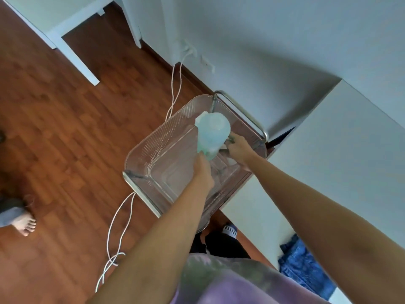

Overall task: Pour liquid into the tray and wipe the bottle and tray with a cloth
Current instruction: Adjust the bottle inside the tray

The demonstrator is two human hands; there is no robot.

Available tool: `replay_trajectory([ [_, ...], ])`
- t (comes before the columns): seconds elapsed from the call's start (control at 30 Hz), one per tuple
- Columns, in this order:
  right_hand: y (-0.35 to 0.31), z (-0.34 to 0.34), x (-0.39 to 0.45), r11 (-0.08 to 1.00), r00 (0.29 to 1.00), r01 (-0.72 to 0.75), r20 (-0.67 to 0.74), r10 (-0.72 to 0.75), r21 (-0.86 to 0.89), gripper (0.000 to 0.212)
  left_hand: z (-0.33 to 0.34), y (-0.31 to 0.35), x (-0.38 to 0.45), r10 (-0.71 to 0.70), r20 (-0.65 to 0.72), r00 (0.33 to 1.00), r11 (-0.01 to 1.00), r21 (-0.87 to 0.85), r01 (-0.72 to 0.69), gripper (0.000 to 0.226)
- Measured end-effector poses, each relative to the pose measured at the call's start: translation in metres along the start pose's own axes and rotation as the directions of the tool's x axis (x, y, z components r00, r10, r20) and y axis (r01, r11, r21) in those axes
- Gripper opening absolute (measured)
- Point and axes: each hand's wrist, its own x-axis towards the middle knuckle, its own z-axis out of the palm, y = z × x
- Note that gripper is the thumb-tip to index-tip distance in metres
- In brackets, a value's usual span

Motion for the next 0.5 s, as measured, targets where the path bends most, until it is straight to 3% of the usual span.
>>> replay_trajectory([
  [0.17, 0.002, 0.007, 0.017, 1.000, 1.000, 0.000, -0.005, -0.001, -0.009, 0.041, -0.003, 0.005, 0.003, 0.032, -0.030, 0.999, 0.994, -0.104, -0.035, 0.045],
  [0.33, -0.009, 0.033, 0.018, 0.989, 0.989, 0.078, 0.135, -0.061, -0.126, 0.040, -0.024, 0.003, 0.003, 0.050, -0.091, 0.995, 0.972, -0.223, -0.070, 0.046],
  [0.5, -0.021, 0.076, 0.015, 0.986, 0.967, 0.102, 0.248, -0.067, -0.133, 0.040, -0.051, 0.010, 0.004, 0.075, -0.211, 0.975, 0.922, -0.358, -0.149, 0.048],
])
